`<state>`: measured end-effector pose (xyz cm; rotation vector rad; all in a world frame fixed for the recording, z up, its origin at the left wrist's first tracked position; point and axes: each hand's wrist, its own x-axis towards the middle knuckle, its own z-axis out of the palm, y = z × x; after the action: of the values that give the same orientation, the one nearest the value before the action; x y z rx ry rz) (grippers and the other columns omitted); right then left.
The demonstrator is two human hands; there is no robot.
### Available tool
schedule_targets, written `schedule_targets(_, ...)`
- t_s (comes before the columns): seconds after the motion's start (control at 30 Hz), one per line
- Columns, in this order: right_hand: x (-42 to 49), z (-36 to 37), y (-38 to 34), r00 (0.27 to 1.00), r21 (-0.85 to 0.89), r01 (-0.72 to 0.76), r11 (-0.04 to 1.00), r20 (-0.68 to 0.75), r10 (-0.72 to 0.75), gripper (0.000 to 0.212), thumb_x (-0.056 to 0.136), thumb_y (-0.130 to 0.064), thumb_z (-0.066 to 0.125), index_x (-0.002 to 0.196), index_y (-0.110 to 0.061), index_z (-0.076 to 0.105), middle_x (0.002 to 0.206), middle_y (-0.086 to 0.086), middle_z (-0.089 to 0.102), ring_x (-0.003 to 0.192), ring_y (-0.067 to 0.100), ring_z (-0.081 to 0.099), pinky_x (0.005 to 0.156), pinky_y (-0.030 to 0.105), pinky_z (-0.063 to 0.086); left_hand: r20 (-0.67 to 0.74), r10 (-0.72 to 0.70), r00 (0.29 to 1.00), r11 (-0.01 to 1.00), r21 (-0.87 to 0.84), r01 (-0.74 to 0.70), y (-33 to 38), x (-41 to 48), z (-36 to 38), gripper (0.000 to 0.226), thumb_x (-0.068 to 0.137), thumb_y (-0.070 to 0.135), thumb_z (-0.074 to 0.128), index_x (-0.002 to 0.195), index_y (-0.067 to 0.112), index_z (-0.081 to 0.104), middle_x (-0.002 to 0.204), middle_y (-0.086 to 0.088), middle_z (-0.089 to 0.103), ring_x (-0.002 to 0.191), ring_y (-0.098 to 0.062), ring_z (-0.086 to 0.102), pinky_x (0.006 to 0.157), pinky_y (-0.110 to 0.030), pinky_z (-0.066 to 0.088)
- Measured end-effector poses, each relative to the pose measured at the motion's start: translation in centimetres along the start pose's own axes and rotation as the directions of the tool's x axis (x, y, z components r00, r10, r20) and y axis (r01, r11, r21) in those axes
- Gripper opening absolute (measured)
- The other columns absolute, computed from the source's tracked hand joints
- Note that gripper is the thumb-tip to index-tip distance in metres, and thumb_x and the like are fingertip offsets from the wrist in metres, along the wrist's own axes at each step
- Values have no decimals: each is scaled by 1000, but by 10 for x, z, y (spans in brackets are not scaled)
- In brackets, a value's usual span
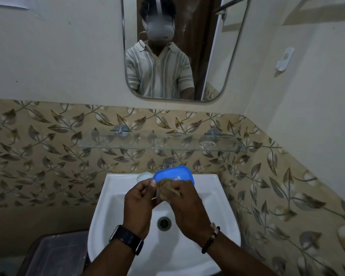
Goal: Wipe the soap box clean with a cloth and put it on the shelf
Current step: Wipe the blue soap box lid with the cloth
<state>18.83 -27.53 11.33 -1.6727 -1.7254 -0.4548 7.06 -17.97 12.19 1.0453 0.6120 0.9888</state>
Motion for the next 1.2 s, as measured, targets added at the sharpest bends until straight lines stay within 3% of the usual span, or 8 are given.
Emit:
schedule_targets(0.13, -9, -3, 12, 997, -193, 66, 979, 45, -58, 42, 85, -3, 66, 122, -23, 64, 116, 1, 61, 100, 25, 58, 82, 36, 48, -84, -16, 996, 999, -44, 13, -4, 2, -3, 17, 97, 16, 62, 89, 6, 74, 82, -8, 78, 74, -19, 74, 61, -30, 60)
schedule_targets(0.27, 4, -17, 36, 984, -284, -176, 943, -41, 172, 42, 83, 1, 65, 119, -19, 67, 109, 6, 60, 93, 27, 57, 75, 38, 48, -108, 3, 994, 999, -51, -8, -2, 5, -10, 14, 97, 14, 62, 91, 9, 74, 85, -3, 80, 80, -17, 77, 62, -29, 61)
schedule_targets(0.37, 5, -17, 30, 974, -249, -225, 942, -25, 226, 39, 84, -1, 60, 119, -18, 65, 108, 6, 57, 95, 27, 54, 77, 40, 50, -121, 3, 993, 999, -53, -9, -2, 6, -10, 13, 97, 13, 61, 92, 9, 73, 85, -2, 80, 80, -16, 77, 62, -28, 61)
schedule_targets(0.53, 12, -4, -3, 996, -113, -65, 991, 57, 72, 36, 86, -6, 61, 119, -19, 62, 108, 0, 55, 94, 21, 51, 81, 32, 46, -9, 20, 1000, 997, 79, -19, -11, 2, 1, 19, 99, 17, 59, 99, 6, 74, 87, -9, 80, 79, -19, 76, 65, -27, 61)
schedule_targets(0.63, 29, -10, 6, 995, -195, -64, 979, 62, 78, 40, 82, -7, 65, 120, -21, 62, 110, 3, 57, 98, 23, 51, 79, 34, 45, 46, 38, 998, 993, 113, -43, -11, 1, 3, 19, 98, 19, 60, 103, 8, 75, 90, -7, 81, 82, -19, 77, 65, -25, 60)
schedule_targets(0.8, 30, -26, 43, 961, -288, -266, 920, -1, 277, 48, 74, 4, 60, 116, -19, 67, 105, 9, 57, 91, 29, 51, 73, 37, 44, -45, 65, 997, 998, 30, -64, -2, 18, -8, 21, 94, 20, 64, 103, 4, 73, 91, -6, 81, 82, -18, 77, 63, -26, 60)
schedule_targets(1.07, 18, -6, 9, 888, -180, -452, 874, 4, 460, 37, 86, 0, 58, 117, -20, 65, 98, 2, 52, 92, 21, 49, 64, 27, 40, -80, 72, 994, 997, -35, -75, -2, 25, -6, 29, 84, 31, 68, 100, 7, 73, 93, -9, 81, 85, -19, 77, 64, -27, 61)
schedule_targets(1.2, 14, -3, -27, 891, 129, -450, 883, 131, 435, 29, 93, -12, 51, 116, -25, 65, 97, -3, 49, 89, 18, 53, 70, 34, 52, -117, 101, 988, 995, -3, -102, -4, 27, -3, 36, 82, 36, 69, 104, 8, 73, 96, -9, 80, 89, -23, 77, 66, -28, 61)
